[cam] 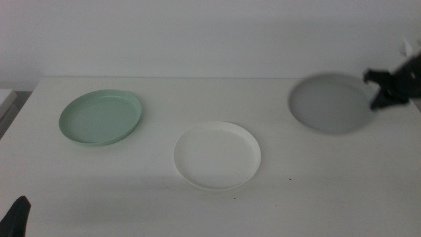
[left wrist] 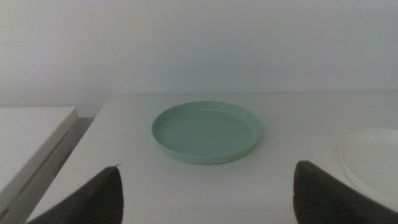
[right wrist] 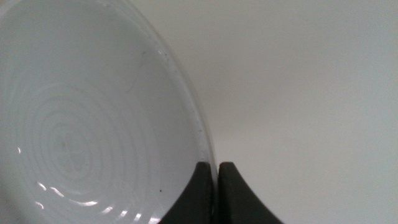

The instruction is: Stack the three bowls on top of each other.

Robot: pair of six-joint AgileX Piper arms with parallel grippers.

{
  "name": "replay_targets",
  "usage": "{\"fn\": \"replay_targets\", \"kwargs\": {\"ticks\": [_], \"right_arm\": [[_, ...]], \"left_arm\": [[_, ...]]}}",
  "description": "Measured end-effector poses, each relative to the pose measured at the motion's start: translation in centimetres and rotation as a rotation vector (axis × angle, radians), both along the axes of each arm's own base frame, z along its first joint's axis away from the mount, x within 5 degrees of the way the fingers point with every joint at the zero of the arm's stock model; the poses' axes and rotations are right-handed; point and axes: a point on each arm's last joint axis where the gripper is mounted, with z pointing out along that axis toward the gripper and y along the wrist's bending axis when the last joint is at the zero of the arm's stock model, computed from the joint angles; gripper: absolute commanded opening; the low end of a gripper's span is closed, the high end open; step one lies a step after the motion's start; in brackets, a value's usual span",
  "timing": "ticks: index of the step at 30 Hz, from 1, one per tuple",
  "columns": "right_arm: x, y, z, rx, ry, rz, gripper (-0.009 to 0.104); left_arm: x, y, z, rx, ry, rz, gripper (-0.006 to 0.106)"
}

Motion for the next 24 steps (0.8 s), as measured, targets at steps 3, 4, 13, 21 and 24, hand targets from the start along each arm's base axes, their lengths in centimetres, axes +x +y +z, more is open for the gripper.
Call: {"fn": "replay_targets", "kwargs": {"ticks": [3, 4, 13, 21, 24], "right_arm": [[-0.1, 4.1, 3.4, 0.025, -0.086, 0.085, -0.003], [-0.1, 5.5, 4.2, 0.032, -0.101, 0.119, -0.003], [-2.1, 17.2, 4.6, 0.056, -0.098, 0.398, -0.003], [-2.8, 21.2, 3.8, 0.080, -0.115, 0.460, -0.003], [-2.6, 21.6, 2.5, 0.084, -0.087, 0.457, -0.003]], "left_arm": [[0.0, 0.0, 0.0, 0.000, 0.000, 0.000, 0.094], [0.0, 0.0, 0.0, 0.000, 0.000, 0.000, 0.094], [0.0, 0.0, 0.0, 0.000, 0.000, 0.000, 0.094], [0.0, 0.0, 0.0, 0.000, 0.000, 0.000, 0.094], [0.0, 0.0, 0.0, 0.000, 0.000, 0.000, 0.094]]}}
